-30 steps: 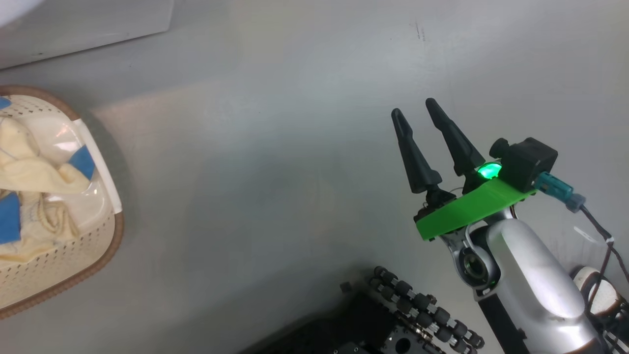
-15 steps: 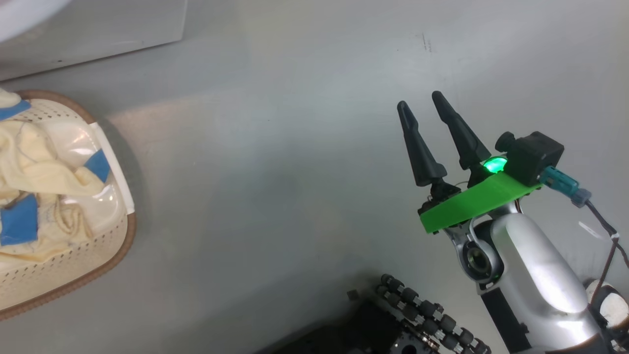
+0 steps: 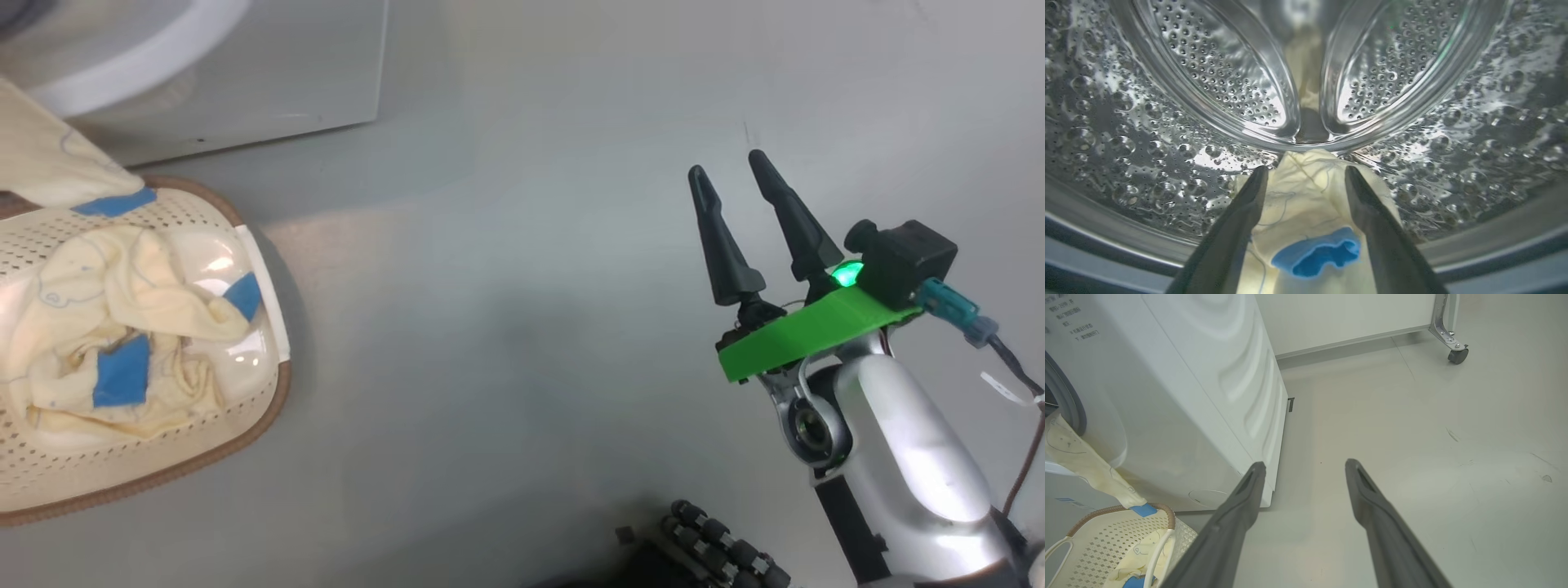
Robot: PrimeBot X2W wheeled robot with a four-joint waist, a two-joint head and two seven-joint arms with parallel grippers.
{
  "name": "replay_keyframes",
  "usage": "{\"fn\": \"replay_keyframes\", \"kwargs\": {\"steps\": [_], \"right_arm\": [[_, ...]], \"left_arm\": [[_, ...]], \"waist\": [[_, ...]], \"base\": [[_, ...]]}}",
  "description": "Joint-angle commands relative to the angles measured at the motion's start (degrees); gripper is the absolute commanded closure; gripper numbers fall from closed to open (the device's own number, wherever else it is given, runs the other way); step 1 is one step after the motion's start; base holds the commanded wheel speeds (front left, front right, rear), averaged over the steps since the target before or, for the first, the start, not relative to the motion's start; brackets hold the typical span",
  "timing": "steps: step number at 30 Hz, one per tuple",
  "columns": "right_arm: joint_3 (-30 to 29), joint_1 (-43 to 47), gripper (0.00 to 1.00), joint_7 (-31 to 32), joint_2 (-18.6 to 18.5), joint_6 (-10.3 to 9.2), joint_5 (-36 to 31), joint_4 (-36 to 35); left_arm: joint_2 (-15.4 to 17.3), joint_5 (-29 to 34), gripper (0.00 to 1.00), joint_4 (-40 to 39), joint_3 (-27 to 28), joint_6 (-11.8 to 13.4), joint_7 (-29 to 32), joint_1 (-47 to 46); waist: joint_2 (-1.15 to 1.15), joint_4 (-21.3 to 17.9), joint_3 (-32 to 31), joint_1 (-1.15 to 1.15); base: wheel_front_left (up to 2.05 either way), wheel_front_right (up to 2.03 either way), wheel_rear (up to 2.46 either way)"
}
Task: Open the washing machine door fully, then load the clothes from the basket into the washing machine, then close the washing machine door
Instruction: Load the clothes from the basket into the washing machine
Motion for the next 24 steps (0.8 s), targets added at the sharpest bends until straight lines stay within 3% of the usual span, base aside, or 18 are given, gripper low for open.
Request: {"fn": "replay_keyframes", "kwargs": {"steps": [1, 9, 15, 24], "right_arm": [[0.32, 1.84, 0.0, -0.55, -0.25, 0.23, -0.45, -1.27], [-1.57, 3.79, 0.0, -0.55, -0.25, 0.23, -2.45, -0.58], [-2.82, 5.32, 0.0, -0.55, -0.25, 0.23, -3.76, -0.48], [-3.76, 7.15, 0.0, -0.55, -0.25, 0.23, -4.98, -0.58]], "left_arm": [[2.26, -0.55, 0.0, -1.81, 0.47, 0.03, -0.61, 0.28], [0.68, -6.76, 0.0, -7.61, -2.06, 0.03, -2.56, 11.91], [0.27, -8.02, 0.0, -12.88, -1.89, 0.15, -3.36, 20.42], [-2.93, -5.21, 0.0, -26.49, 3.77, 5.43, -3.48, 34.05]], "waist": [[0.0, 1.4, -1.54, 0.0], [0.0, 4.07, -6.73, 0.0], [0.0, 5.48, -9.54, 0.0], [0.0, 6.91, -12.28, 0.0]], "base": [[0.0, 0.0, 0.0], [0.0, 0.0, 0.0], [0.0, 0.0, 0.0], [0.0, 0.0, 0.0]]}}
